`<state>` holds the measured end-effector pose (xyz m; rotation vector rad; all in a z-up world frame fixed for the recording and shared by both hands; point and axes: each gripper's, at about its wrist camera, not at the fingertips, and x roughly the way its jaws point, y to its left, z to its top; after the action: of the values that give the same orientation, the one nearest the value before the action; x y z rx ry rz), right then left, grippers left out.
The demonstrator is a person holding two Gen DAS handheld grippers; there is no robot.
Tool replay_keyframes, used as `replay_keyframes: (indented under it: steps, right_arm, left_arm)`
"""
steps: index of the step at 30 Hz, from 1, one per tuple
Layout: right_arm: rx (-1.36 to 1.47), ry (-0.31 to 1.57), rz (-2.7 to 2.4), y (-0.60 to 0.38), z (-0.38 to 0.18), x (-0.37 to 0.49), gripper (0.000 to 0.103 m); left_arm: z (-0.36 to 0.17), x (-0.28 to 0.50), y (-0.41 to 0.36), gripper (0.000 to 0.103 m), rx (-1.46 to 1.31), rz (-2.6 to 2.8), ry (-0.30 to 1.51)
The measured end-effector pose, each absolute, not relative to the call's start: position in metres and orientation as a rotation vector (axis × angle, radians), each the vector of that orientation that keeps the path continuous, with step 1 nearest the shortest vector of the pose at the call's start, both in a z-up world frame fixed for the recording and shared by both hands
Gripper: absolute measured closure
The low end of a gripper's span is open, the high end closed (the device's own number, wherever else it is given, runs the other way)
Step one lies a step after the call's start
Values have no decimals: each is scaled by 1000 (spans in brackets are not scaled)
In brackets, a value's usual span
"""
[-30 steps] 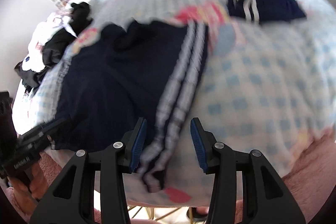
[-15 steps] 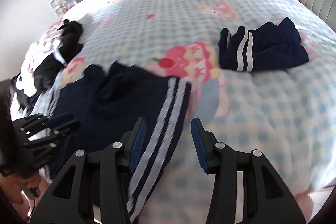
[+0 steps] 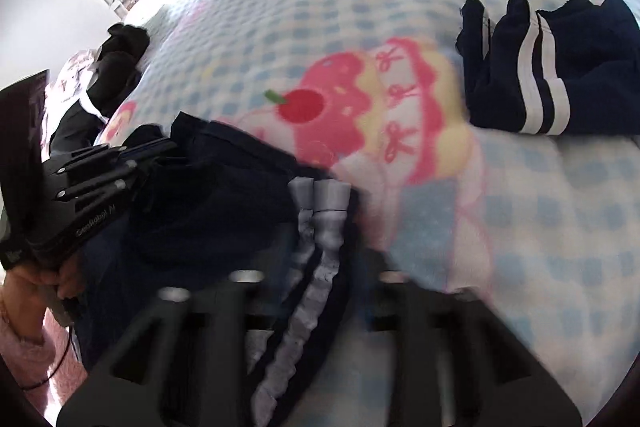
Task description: Fold clothes
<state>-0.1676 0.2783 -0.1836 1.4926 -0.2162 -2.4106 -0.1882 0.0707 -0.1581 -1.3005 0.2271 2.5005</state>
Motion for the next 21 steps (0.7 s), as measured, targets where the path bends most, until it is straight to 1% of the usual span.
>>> replay_keyframes:
  steps: [1, 2, 3, 5, 7, 8, 9, 11, 12, 13, 14, 16, 21]
  right_arm:
    - [1457, -229, -2430, 280, -178, -165, 94]
    - [1419, -252, -2450, 283, -172, -162, 95]
    - [1379, -278, -2472, 288, -166, -159, 95]
    - [1357, -255, -2552, 295, -164, -159, 95]
    - [1402, -206, -2623, 300, -172, -164, 94]
    - [1422, -226, -2625, 304, -175, -166, 94]
    - [1441, -268, -2609, 308, -179, -166, 90]
    - [1448, -333, -2589, 314, -179, -163, 85]
    - [1419, -334, -2588, 314, -173, -158, 79]
    - [1392, -335, -2586, 314, -168, -153, 75]
    - [1369, -339, -2584, 313, -162, -147, 71]
    - [1356, -380, -2556, 314, -155, -137, 71]
    - [1373, -377, -2480, 297, -145, -96, 70]
  left_arm:
    - [-151, -191, 65, 99, -1278, 2519, 164]
    - [-146, -194, 60, 99, -1261, 2539, 109]
    - [-145, -198, 56, 99, -1265, 2560, 83]
    - [-150, -209, 50, 99, -1304, 2590, 60]
    - [-162, -222, 50, 97, -1381, 2580, 57]
    - [-165, -227, 51, 97, -1419, 2567, 58]
    - [-165, -229, 51, 95, -1445, 2555, 53]
    - [-150, -216, 49, 87, -1365, 2570, 14]
    - [-141, -207, 47, 69, -1305, 2581, -9]
    - [-132, -198, 45, 58, -1245, 2591, -32]
    - [-125, -188, 42, 58, -1204, 2612, -34]
    - [-116, -161, 30, 58, -1165, 2675, -16]
    - [-127, -94, -22, 58, -1291, 2657, -179]
